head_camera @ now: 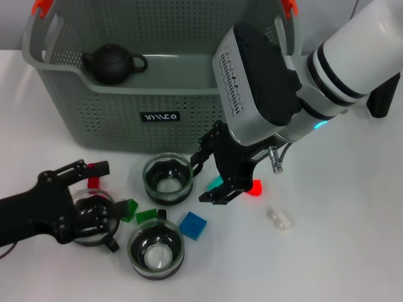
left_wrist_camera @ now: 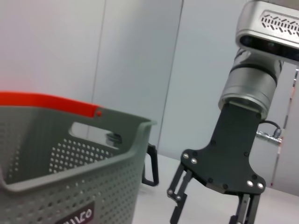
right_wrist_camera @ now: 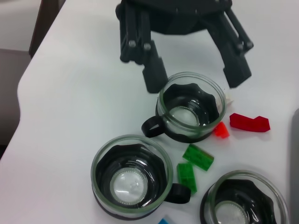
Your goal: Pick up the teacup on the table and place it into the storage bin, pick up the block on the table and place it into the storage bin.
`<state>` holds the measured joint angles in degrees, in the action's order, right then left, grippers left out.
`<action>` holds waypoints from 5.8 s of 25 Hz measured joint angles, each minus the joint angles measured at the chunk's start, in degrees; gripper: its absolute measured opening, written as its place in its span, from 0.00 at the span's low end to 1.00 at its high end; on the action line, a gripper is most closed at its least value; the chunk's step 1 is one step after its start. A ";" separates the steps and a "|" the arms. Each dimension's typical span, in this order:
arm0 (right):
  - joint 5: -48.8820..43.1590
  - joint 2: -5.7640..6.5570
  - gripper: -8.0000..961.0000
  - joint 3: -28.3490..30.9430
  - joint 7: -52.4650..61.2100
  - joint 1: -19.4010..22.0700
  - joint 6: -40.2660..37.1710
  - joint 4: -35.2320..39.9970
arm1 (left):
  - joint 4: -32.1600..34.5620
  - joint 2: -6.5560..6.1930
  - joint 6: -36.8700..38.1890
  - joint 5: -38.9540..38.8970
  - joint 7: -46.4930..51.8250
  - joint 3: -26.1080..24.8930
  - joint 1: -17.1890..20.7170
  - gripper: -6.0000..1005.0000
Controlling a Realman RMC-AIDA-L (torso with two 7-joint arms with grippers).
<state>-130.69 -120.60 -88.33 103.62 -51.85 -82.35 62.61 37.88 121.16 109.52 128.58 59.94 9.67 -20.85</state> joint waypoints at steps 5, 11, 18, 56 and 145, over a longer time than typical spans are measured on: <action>0.06 -0.10 0.74 -0.33 0.64 -0.87 0.59 -0.95 | 0.14 -0.12 -0.15 0.41 -0.16 -0.43 -0.02 0.86; 0.04 -0.14 0.74 -6.08 1.70 -2.34 4.33 -2.96 | 0.17 -0.13 -0.43 0.14 -0.17 -0.49 0.35 0.86; 0.28 -0.25 0.74 -14.38 0.71 -2.25 10.50 -3.04 | -0.11 0.05 -1.40 0.29 -0.17 -0.53 0.49 0.86; 2.28 -0.16 0.73 -21.16 0.42 -3.00 16.22 -8.22 | -1.06 0.22 -4.42 -0.10 -0.17 -0.62 0.38 0.86; -14.02 0.37 0.07 15.04 31.37 -13.69 27.20 -10.46 | -2.73 0.48 -4.90 -0.09 -0.17 -2.19 -0.01 0.86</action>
<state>-144.71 -120.24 -73.29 134.99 -65.54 -55.15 52.15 35.15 121.63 104.62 128.49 59.76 7.47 -20.86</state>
